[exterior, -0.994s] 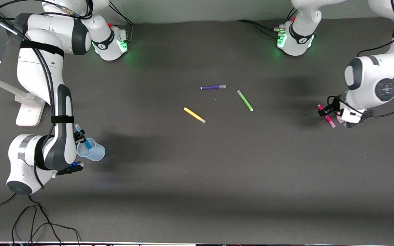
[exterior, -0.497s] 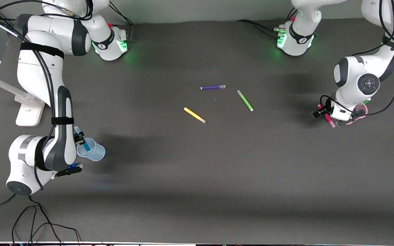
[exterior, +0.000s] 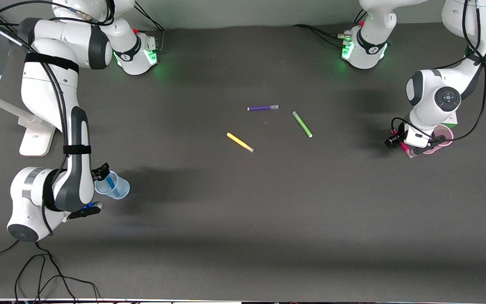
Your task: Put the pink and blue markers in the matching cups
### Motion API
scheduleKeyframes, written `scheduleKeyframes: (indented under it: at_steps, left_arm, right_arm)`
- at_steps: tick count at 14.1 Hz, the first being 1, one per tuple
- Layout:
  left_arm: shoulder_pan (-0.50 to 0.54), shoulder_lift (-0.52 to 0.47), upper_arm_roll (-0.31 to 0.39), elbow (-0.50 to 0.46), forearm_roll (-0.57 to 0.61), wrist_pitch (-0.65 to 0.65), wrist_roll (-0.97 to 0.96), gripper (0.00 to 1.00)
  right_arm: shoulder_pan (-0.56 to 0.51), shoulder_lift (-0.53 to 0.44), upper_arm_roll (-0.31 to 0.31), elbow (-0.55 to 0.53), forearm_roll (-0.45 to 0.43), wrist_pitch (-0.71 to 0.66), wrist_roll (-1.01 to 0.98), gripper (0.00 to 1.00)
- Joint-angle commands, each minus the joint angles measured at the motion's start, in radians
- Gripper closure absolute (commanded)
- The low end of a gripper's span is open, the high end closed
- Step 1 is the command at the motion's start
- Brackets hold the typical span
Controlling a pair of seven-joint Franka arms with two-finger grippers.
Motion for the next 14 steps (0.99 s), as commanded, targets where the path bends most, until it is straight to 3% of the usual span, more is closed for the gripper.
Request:
scheduleKeyframes:
  at_steps: [1,9,14]
  left_arm:
    - [-0.001,0.006,0.005,-0.015,0.02,0.028,-0.01,0.33]
    - [-0.001,0.005,0.008,-0.004,0.02,0.007,-0.013,0.27]
    - [-0.002,-0.001,0.012,0.016,0.044,-0.073,-0.015,0.27]
  right_arm:
    - [-0.003,-0.055,-0.004,0.021,-0.014,-0.008,-0.021,0.0]
    - [0.006,-0.232,-0.014,0.047,-0.014,-0.008,-0.012,0.0]
    - [0.009,-0.365,-0.012,0.022,-0.026,0.033,0.037,0.0]
